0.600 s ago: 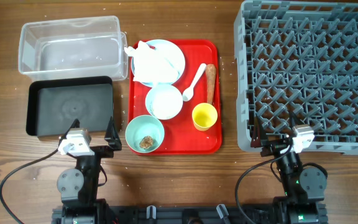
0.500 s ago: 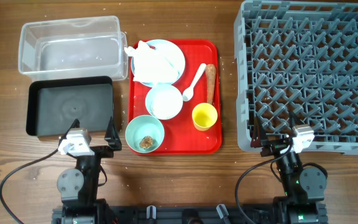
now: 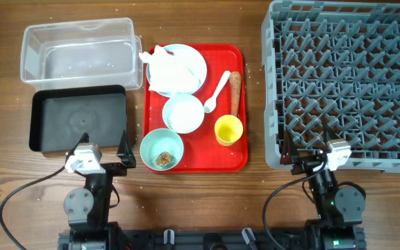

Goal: Sort waste into correct bins and load items into the dishwasher rack
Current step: 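Move the left gripper to the tissue and red wrapper on the plate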

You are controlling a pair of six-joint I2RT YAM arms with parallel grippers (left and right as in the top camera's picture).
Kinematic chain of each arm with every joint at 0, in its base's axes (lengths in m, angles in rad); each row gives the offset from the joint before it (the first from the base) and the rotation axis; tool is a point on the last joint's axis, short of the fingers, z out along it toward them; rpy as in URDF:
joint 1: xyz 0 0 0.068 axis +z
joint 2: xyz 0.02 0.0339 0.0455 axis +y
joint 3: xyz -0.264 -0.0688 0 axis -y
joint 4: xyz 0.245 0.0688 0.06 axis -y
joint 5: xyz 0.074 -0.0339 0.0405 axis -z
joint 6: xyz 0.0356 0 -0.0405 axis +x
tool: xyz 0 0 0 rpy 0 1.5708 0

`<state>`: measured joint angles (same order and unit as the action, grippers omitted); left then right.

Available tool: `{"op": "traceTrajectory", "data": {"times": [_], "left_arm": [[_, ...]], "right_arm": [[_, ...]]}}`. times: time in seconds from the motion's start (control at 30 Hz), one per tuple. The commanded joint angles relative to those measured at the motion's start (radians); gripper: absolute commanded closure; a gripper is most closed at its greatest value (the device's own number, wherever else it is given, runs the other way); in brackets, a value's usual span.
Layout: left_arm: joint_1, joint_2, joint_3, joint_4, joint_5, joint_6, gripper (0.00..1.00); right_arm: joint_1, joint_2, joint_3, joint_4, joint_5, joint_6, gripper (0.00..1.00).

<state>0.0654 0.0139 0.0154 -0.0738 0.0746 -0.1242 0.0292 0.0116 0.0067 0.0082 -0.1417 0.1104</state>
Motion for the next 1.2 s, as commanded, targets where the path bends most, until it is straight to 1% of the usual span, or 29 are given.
{"op": "traceTrajectory", "data": {"times": [0.0, 0.13, 0.27, 0.33, 0.37, 0.43, 0.47, 0.5, 0.57, 0.7, 0.73, 0.8, 0.83, 0.87, 0.93, 0.97, 1.0, 1.03, 1.07, 1.1, 1.17], "left_arm": [[-0.005, -0.011, -0.010, 0.003, -0.013, 0.008, 0.00], [-0.005, -0.011, -0.010, 0.003, -0.013, 0.008, 0.00], [-0.005, -0.011, -0.010, 0.019, -0.009, 0.008, 0.00], [-0.005, -0.011, -0.010, 0.036, 0.031, 0.008, 0.00], [-0.005, -0.011, -0.010, 0.061, 0.040, 0.008, 0.00], [-0.005, -0.011, -0.010, 0.187, 0.093, 0.008, 0.00], [-0.005, -0.011, -0.008, 0.259, 0.117, 0.008, 0.00], [-0.005, -0.011, -0.001, 0.290, 0.124, 0.005, 0.00], [-0.005, -0.009, 0.035, 0.294, 0.136, 0.005, 0.00], [-0.005, 0.029, 0.132, 0.287, 0.138, 0.005, 0.00], [-0.005, 0.072, 0.181, 0.280, 0.139, 0.005, 0.00], [-0.005, 0.156, 0.280, 0.208, 0.147, 0.014, 0.00], [-0.005, 0.217, 0.350, 0.145, 0.146, 0.013, 0.00], [-0.005, 0.362, 0.514, 0.001, 0.146, 0.018, 0.00], [-0.005, 0.474, 0.634, -0.097, 0.163, 0.062, 0.00], [-0.005, 0.627, 0.785, -0.221, 0.172, 0.095, 0.00], [-0.005, 0.715, 0.869, -0.286, 0.172, 0.095, 0.00], [-0.005, 0.826, 0.974, -0.369, 0.172, 0.095, 0.00], [-0.012, 0.946, 1.091, -0.463, 0.172, 0.095, 0.00], [-0.023, 1.032, 1.176, -0.528, 0.172, 0.097, 0.00], [-0.084, 1.261, 1.393, -0.680, 0.170, 0.150, 0.00]], "right_arm": [[-0.004, -0.007, -0.002, 0.005, -0.009, -0.003, 0.00], [-0.004, -0.007, -0.002, 0.045, -0.009, -0.003, 0.00], [-0.005, -0.007, -0.002, 0.151, -0.010, -0.003, 0.00], [-0.004, -0.007, -0.001, 0.236, -0.017, -0.003, 0.00], [-0.004, -0.007, -0.001, 0.276, -0.018, -0.003, 0.00], [-0.004, -0.007, 0.002, 0.349, -0.018, -0.003, 0.00], [-0.005, -0.007, 0.012, 0.350, -0.021, -0.003, 0.01], [-0.004, -0.007, 0.022, 0.350, -0.042, -0.004, 0.00], [-0.004, -0.007, 0.040, 0.351, -0.080, -0.005, 0.00], [-0.005, 0.014, 0.100, 0.351, -0.084, -0.007, 0.00], [-0.005, 0.050, 0.135, 0.351, -0.126, -0.055, 0.00], [-0.005, 0.135, 0.212, 0.332, -0.168, -0.101, 0.00], [-0.005, 0.188, 0.259, 0.318, -0.176, -0.113, 0.00], [-0.005, 0.330, 0.384, 0.290, -0.213, -0.119, 0.00], [-0.005, 0.432, 0.467, 0.259, -0.265, -0.137, 0.00], [-0.005, 0.561, 0.571, 0.190, -0.327, -0.137, 0.00], [-0.005, 0.625, 0.621, 0.148, -0.356, -0.136, 0.00], [-0.005, 0.732, 0.707, 0.057, -0.398, -0.136, 0.00], [-0.005, 0.803, 0.768, -0.013, -0.424, -0.137, 0.00], [-0.005, 0.866, 0.824, -0.080, -0.444, -0.137, 0.00], [-0.005, 0.974, 0.919, -0.206, -0.463, -0.137, 0.01]]}}
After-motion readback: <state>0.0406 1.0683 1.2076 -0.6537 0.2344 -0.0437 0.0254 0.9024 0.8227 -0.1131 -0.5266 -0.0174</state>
